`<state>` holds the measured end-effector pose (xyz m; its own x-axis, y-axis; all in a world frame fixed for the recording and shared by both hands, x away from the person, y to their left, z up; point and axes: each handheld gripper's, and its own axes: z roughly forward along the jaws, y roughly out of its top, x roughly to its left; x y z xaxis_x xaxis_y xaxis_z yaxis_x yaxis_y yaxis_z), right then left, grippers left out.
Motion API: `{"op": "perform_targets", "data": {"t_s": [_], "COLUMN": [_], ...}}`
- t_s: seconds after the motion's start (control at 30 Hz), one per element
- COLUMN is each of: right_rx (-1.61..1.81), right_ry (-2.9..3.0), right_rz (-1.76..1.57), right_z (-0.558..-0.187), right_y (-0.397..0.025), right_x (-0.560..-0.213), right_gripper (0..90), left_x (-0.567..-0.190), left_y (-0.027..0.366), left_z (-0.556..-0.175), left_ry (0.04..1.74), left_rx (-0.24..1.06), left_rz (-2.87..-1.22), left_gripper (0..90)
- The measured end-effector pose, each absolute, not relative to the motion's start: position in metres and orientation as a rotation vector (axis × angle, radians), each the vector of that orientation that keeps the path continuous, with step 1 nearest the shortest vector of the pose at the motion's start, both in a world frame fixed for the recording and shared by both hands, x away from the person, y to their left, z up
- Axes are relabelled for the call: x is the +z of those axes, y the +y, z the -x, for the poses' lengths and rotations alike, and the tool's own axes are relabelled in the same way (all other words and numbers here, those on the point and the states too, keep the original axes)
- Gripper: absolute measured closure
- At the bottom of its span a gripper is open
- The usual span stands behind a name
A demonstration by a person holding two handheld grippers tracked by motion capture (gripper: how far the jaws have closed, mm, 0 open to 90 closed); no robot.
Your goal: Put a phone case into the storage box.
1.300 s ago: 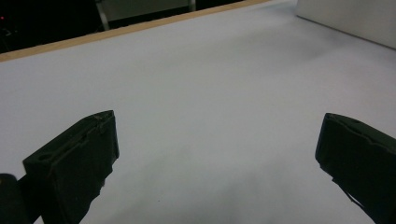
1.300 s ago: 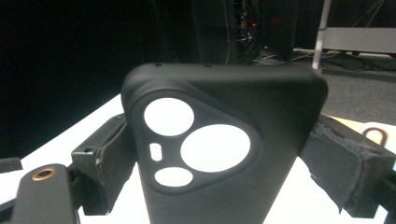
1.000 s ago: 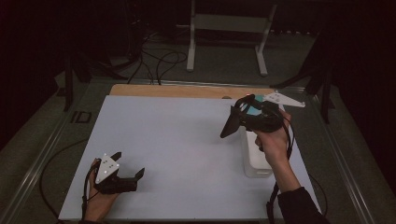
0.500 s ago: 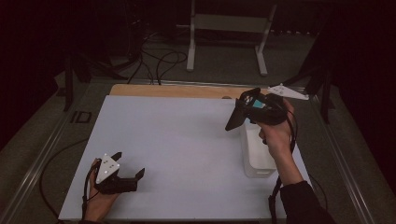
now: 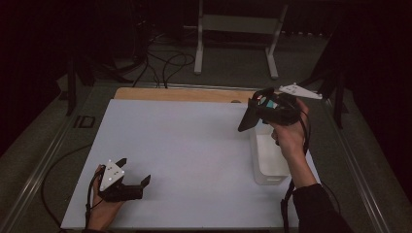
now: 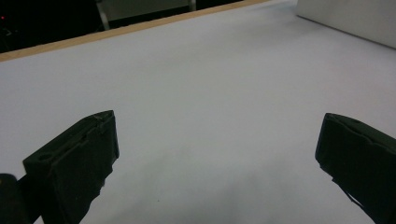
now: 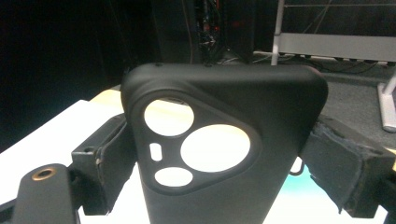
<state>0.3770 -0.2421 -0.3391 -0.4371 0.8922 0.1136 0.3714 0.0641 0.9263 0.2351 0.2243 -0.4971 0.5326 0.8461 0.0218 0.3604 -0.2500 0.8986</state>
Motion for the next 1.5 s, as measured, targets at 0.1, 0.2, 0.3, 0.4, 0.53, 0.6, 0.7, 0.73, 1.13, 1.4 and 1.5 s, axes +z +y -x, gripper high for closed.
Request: {"op": "perform_targets", "data": {"t_s": [0.1, 0.2, 0.3, 0.4, 0.53, 0.6, 0.7, 0.73, 1.13, 1.4, 1.5], "right_rx": [1.357, 1.34, 1.33, 1.314, 1.297, 1.291, 1.281, 1.275, 1.209, 1.157, 1.157], "right_ry": [1.845, 1.837, 1.829, 1.819, 1.806, 1.8, 1.792, 1.789, 1.769, 1.744, 1.744], "right_rz": [-1.26, -1.271, -1.278, -1.288, -1.299, -1.303, -1.313, -1.313, -1.334, -1.366, -1.366], "right_z": [-0.379, -0.382, -0.384, -0.386, -0.389, -0.39, -0.392, -0.393, -0.402, -0.41, -0.41], "right_y": [-0.244, -0.249, -0.252, -0.256, -0.26, -0.262, -0.264, -0.265, -0.27, -0.276, -0.276], "right_x": [-0.34, -0.341, -0.341, -0.342, -0.342, -0.343, -0.344, -0.344, -0.347, -0.352, -0.352], "right_gripper": [14.4, 14.4, 14.4, 14.4, 14.3, 14.3, 14.3, 14.3, 14.3, 14.3, 14.3], "left_x": [-0.497, -0.497, -0.497, -0.497, -0.497, -0.497, -0.497, -0.497, -0.497, -0.497, -0.497], "left_y": [0.224, 0.224, 0.224, 0.224, 0.224, 0.224, 0.224, 0.224, 0.224, 0.224, 0.224], "left_z": [-0.235, -0.235, -0.235, -0.235, -0.235, -0.235, -0.235, -0.235, -0.235, -0.235, -0.235], "left_ry": [0.997, 0.998, 0.999, 0.998, 0.998, 0.998, 0.997, 0.997, 0.996, 0.996, 0.996], "left_rx": [0.65, 0.651, 0.651, 0.652, 0.651, 0.651, 0.652, 0.651, 0.653, 0.652, 0.651], "left_rz": [-1.835, -1.837, -1.835, -1.836, -1.837, -1.836, -1.837, -1.837, -1.839, -1.838, -1.84], "left_gripper": [0.0, 0.0, 0.0, 0.0, 0.0, 0.0, 0.0, 0.0, 0.0, 0.0, 0.0]}}
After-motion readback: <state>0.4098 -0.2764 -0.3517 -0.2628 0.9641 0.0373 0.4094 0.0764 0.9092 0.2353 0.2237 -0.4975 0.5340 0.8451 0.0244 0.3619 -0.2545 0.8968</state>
